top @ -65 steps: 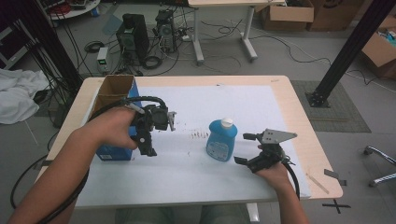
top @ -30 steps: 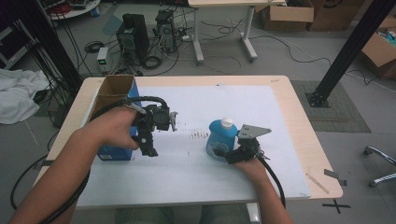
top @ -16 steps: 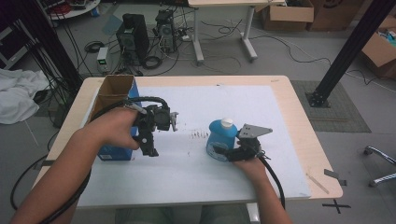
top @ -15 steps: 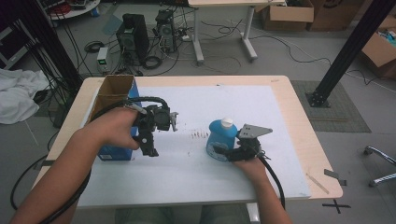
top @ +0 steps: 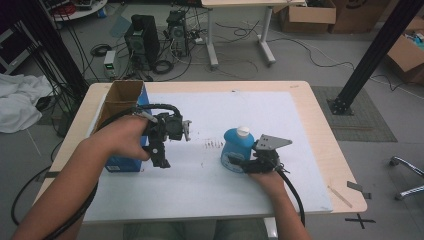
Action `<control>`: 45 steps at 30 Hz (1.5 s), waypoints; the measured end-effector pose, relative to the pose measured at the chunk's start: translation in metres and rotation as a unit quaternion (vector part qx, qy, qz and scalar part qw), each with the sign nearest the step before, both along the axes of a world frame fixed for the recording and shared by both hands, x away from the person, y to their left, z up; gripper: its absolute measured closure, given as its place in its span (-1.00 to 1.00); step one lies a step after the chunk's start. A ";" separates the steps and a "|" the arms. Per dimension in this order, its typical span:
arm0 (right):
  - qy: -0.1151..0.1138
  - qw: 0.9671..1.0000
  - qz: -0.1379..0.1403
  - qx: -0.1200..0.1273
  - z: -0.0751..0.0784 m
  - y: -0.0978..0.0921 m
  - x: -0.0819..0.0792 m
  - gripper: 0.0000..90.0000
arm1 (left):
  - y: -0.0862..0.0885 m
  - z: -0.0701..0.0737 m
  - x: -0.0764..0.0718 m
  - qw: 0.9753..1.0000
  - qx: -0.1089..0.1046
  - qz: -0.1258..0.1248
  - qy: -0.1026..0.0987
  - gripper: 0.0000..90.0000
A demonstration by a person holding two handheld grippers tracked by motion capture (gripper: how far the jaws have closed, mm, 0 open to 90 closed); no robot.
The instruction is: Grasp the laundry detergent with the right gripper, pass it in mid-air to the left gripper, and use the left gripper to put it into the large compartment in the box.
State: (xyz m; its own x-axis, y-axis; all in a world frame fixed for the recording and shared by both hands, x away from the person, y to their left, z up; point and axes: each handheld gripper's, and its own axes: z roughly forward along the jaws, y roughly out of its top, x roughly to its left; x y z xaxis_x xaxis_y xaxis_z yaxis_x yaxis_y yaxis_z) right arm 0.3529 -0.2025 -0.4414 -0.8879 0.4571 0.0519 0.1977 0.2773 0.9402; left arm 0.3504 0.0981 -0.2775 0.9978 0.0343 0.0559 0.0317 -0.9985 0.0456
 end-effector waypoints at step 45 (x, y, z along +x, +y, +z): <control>-0.020 0.994 0.106 -0.020 0.034 0.038 -0.027 0.00 | -0.017 0.005 -0.003 1.000 0.000 -0.015 0.021 -1.00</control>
State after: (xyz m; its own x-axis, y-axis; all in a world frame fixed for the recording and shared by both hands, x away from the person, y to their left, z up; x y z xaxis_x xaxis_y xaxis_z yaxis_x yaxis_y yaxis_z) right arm 0.3263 -0.1648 -0.4077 -0.9653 0.2612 0.0004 0.0939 0.3457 0.9336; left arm 0.3470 0.0808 -0.2724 0.9999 0.0044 0.0138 0.0038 -0.9990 0.0446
